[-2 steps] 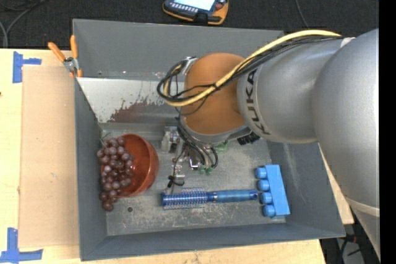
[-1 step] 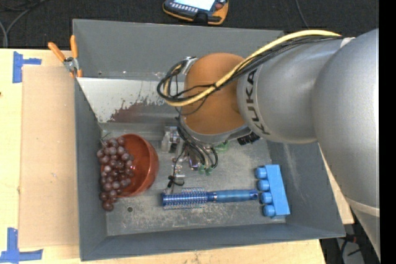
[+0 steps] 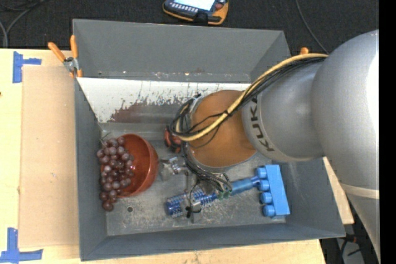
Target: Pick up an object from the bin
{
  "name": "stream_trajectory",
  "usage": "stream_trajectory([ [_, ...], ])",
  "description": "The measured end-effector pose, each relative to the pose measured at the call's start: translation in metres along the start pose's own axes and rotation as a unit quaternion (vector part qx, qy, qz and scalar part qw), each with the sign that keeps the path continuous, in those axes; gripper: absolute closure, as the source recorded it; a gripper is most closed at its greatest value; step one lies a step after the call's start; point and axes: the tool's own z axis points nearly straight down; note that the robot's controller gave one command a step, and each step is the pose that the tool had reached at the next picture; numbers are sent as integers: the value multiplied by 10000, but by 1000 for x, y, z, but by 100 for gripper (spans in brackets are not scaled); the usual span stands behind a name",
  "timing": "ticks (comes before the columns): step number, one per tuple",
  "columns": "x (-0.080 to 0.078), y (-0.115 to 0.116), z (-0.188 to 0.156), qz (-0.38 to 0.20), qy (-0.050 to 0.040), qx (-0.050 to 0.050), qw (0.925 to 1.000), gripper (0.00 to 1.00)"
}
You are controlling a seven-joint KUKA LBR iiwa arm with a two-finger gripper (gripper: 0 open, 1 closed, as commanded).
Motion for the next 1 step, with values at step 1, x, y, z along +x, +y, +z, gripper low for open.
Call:
stream_trajectory([
  [1, -23, 0, 2, 1833, -19, 4, 9831, 0],
])
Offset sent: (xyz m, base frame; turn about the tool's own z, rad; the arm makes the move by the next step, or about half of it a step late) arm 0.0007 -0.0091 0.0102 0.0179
